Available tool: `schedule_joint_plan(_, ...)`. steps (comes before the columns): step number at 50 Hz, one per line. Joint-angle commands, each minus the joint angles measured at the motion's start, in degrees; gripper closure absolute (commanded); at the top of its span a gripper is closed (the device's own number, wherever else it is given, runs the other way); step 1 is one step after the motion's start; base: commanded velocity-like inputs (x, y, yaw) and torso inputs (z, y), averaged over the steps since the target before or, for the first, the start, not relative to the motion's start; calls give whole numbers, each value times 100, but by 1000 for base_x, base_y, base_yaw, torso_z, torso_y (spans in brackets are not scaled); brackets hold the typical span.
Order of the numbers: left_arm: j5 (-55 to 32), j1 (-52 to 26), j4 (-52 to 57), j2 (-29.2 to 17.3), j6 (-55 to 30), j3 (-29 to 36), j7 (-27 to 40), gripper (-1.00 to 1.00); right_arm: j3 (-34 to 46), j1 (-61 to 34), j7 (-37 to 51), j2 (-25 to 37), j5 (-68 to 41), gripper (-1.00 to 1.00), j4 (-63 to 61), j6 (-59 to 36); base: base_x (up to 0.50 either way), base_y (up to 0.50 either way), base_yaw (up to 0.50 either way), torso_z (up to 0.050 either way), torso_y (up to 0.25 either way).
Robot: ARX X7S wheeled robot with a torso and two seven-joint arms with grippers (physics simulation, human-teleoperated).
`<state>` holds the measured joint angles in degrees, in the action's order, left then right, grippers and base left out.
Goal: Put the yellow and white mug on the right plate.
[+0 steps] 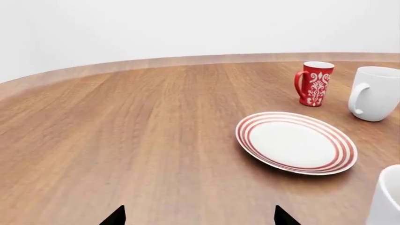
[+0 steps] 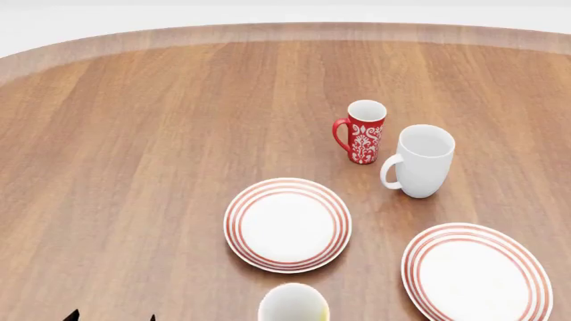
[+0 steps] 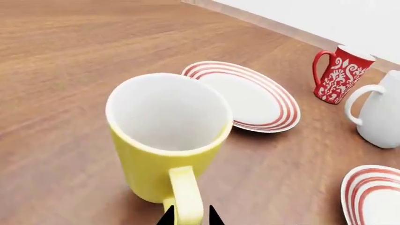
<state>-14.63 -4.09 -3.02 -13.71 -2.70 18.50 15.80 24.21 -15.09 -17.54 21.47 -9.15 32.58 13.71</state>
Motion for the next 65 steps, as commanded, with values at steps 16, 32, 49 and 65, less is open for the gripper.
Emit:
schedule_joint_plan(16,112,22,42,56,131,-73,-27,-100,-685,711,425,609,-238,100,-1872,-654,0,0,0,0,0)
schedule_joint_plan(32,45,24,56,25,129,-49,-26,-100,-1369,718,963,573,-688,100,-1511,-592,0,0,0,0,1)
schedule_joint_plan(49,11,-2,27,-3,140,-37,7,-100,-1860,10,1919,284,-786,100,-609,-1135,0,0,0,0,0)
schedule_joint_plan(65,-10,-15,7,-19,170,-13,36,-100,-1974,-224,2397,188,-826,100,-731,-1635,0,0,0,0,0)
